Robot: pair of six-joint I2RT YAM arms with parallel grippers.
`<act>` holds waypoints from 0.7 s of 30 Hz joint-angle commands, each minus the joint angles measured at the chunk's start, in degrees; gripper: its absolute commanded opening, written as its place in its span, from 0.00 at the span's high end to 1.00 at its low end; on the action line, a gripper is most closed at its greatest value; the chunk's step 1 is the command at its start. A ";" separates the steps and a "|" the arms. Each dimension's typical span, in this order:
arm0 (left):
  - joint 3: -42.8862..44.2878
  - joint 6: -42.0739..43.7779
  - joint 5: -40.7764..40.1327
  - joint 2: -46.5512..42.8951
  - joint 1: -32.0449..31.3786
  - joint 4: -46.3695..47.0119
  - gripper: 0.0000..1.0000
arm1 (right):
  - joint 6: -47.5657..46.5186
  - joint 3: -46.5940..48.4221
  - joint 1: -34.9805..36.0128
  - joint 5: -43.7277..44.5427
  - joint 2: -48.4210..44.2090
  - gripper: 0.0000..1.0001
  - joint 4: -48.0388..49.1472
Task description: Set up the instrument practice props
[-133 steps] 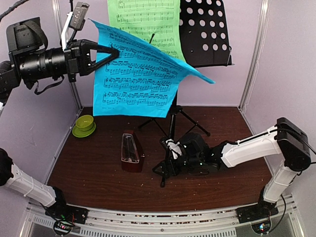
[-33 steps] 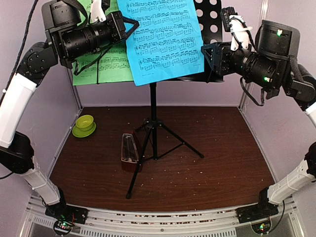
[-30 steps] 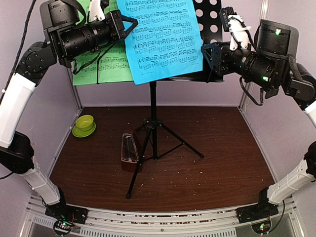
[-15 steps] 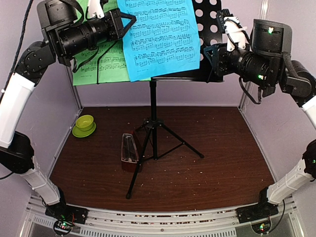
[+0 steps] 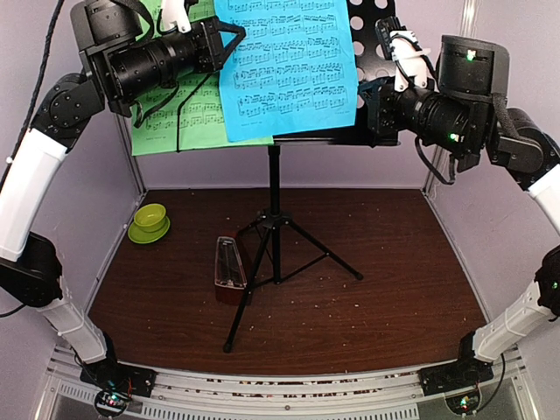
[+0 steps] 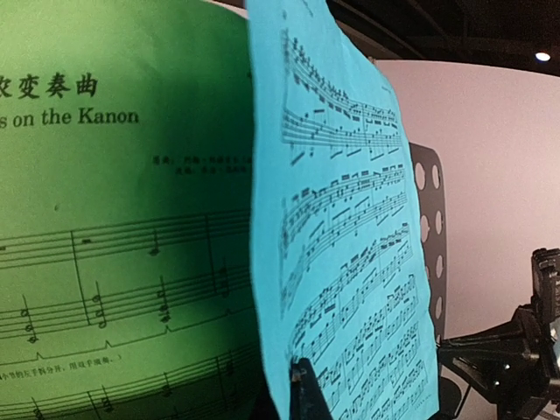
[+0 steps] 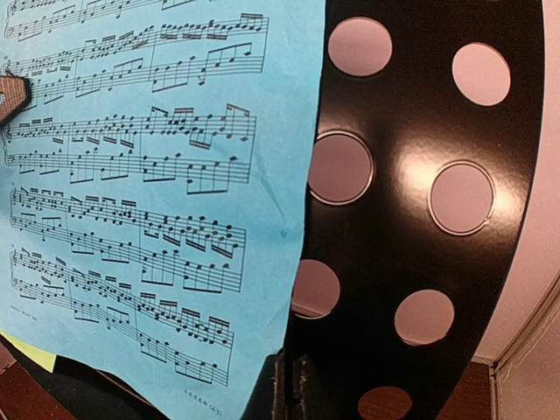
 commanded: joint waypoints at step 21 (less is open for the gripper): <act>0.39 7.12 -3.75 -0.55 -0.45 3.94 1.00 | -4.39 -18.23 -0.33 -0.42 -11.54 1.00 24.46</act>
